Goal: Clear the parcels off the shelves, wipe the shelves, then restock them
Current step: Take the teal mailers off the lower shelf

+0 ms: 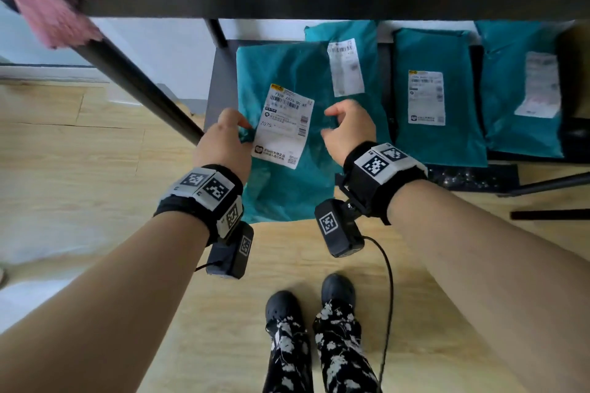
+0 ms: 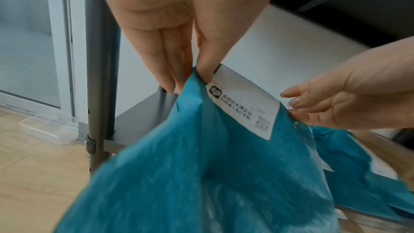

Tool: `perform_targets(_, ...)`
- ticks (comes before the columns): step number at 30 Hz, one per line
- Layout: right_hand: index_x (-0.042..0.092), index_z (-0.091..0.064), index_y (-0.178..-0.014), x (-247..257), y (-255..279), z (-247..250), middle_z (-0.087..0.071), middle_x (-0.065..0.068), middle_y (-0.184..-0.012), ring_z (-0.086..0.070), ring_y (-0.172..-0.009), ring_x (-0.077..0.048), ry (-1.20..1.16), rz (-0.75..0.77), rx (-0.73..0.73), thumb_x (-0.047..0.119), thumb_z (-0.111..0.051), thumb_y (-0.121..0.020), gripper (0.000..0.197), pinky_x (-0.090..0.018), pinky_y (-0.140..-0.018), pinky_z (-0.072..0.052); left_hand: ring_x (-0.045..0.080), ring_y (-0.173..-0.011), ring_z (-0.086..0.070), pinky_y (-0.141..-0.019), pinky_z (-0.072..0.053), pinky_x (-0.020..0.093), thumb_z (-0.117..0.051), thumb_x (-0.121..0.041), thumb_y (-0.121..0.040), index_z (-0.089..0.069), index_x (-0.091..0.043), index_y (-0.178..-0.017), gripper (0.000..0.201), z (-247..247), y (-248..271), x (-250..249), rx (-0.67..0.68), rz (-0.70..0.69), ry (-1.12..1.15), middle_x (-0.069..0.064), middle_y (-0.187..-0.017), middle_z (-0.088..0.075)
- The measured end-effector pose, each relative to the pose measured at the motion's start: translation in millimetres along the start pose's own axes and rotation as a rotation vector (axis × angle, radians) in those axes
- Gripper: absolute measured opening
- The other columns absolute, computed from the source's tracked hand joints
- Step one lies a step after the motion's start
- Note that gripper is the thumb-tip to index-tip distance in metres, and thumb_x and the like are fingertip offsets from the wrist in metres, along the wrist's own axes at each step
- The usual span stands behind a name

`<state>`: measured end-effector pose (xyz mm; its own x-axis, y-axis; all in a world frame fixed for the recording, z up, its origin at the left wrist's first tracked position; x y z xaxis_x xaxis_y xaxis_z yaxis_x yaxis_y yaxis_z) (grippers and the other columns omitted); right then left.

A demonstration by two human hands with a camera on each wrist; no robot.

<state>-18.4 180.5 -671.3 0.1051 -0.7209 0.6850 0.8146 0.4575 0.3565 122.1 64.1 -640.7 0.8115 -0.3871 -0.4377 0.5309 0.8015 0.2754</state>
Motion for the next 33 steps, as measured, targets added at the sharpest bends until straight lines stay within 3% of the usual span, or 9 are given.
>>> perform_targets(3, 0.016, -0.055, -0.116, -5.8, 38.6, 36.3, -0.051, 0.003, -0.098, -0.053, -0.106, -0.018, 0.010, -0.044, -0.005, 0.006, -0.060, -0.085, 0.033, -0.013, -0.071, -0.032, 0.030, -0.090, -0.061, -0.070, -0.045, 0.035, -0.056, -0.016, -0.088, -0.048, -0.017, -0.114, 0.027, 15.8, 39.9, -23.3, 0.079, -0.050, -0.026, 0.009, -0.100, -0.065)
perform_targets(5, 0.016, -0.054, -0.116, -12.5, 68.0, 60.1, -0.045, 0.006, -0.089, -0.053, -0.106, -0.022, 0.030, -0.092, -0.013, 0.007, -0.060, -0.085, 0.033, -0.021, -0.077, -0.040, 0.031, -0.092, -0.061, -0.076, -0.049, 0.038, -0.056, -0.017, -0.088, -0.048, -0.016, -0.115, 0.029, 23.6, 66.1, -39.6, 0.138, -0.101, -0.037, 0.009, -0.100, -0.066)
perform_targets(8, 0.016, -0.055, -0.116, -23.6, 106.8, 86.5, -0.052, -0.001, -0.099, -0.053, -0.109, -0.025, 0.064, -0.150, -0.033, 0.008, -0.061, -0.084, 0.034, -0.027, -0.087, -0.039, 0.031, -0.095, -0.061, -0.080, -0.049, 0.038, -0.057, -0.018, -0.087, -0.049, -0.019, -0.116, 0.030, 28.2, 94.7, -55.2, 0.196, -0.165, -0.055, 0.009, -0.103, -0.068)
perform_targets(11, 0.017, -0.056, -0.116, -30.6, 148.4, 120.2, -0.058, -0.004, -0.117, -0.053, -0.112, -0.024, 0.036, -0.205, -0.105, 0.009, -0.062, -0.084, 0.034, -0.026, -0.091, -0.039, 0.030, -0.095, -0.061, -0.072, -0.043, 0.032, -0.056, -0.016, -0.087, -0.048, -0.022, -0.117, 0.031, 33.5, 120.8, -75.0, 0.240, -0.260, -0.095, 0.007, -0.105, -0.067)
perform_targets(16, 0.015, -0.056, -0.117, -34.9, 210.0, 181.3, -0.057, -0.005, -0.124, -0.053, -0.115, -0.024, -0.018, -0.249, -0.200, 0.017, -0.069, -0.083, 0.036, -0.026, -0.093, -0.041, 0.029, -0.084, -0.058, -0.067, -0.040, 0.033, -0.055, -0.013, -0.087, -0.049, -0.021, -0.117, 0.031, 48.5, 163.4, -124.1, 0.273, -0.452, -0.097, 0.008, -0.094, -0.065)
perform_targets(19, 0.015, -0.057, -0.116, -39.2, 238.8, 215.1, -0.056, -0.005, -0.124, -0.053, -0.114, -0.023, -0.047, -0.271, -0.270, 0.023, -0.074, -0.078, 0.043, -0.033, -0.095, -0.044, 0.025, -0.078, -0.056, -0.069, -0.046, 0.035, -0.057, -0.015, -0.086, -0.049, -0.022, -0.116, 0.031, 54.3, 188.3, -157.3, 0.303, -0.542, -0.060, 0.006, -0.091, -0.063)
perform_targets(21, 0.015, -0.057, -0.115, -45.4, 254.6, 237.3, -0.057, -0.004, -0.122, -0.055, -0.110, -0.022, -0.065, -0.288, -0.316, 0.024, -0.076, -0.076, 0.045, -0.031, -0.092, -0.044, 0.026, -0.079, -0.057, -0.071, -0.049, 0.036, -0.057, -0.016, -0.085, -0.050, -0.021, -0.116, 0.032, 56.1, 204.8, -181.3, 0.327, -0.604, -0.050, 0.005, -0.089, -0.062)
perform_targets(29, 0.026, -0.062, -0.101, -86.2, 292.1, 330.5, -0.064, -0.003, -0.112, -0.057, -0.107, -0.024, -0.075, -0.404, -0.506, 0.028, -0.077, -0.072, 0.033, -0.037, -0.094, -0.048, 0.022, -0.077, -0.052, -0.067, -0.039, 0.031, -0.055, -0.015, -0.086, -0.049, -0.022, -0.117, 0.033, 43.6, 260.3, -287.2, 0.351, -0.839, -0.093, -0.002, -0.082, -0.054)
perform_targets(33, 0.025, -0.064, -0.097, -118.4, 298.4, 388.9, -0.064, -0.004, -0.111, -0.057, -0.108, -0.023, -0.086, -0.405, -0.562, 0.026, -0.075, -0.074, 0.026, -0.038, -0.097, -0.045, 0.023, -0.080, -0.056, -0.067, -0.041, 0.031, -0.054, -0.016, -0.086, -0.049, -0.021, -0.119, 0.033, 25.9, 289.5, -350.4, 0.361, -0.925, -0.101, 0.000, -0.085, -0.057)
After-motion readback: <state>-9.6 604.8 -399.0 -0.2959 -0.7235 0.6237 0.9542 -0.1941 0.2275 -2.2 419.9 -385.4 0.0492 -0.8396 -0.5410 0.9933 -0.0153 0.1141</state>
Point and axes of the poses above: each hand's wrist, its own y-axis away from the middle knuckle, its own z-axis out of the back of the hand, x = y × z, the point moved 2 cm from there along -y, towards the middle knuckle
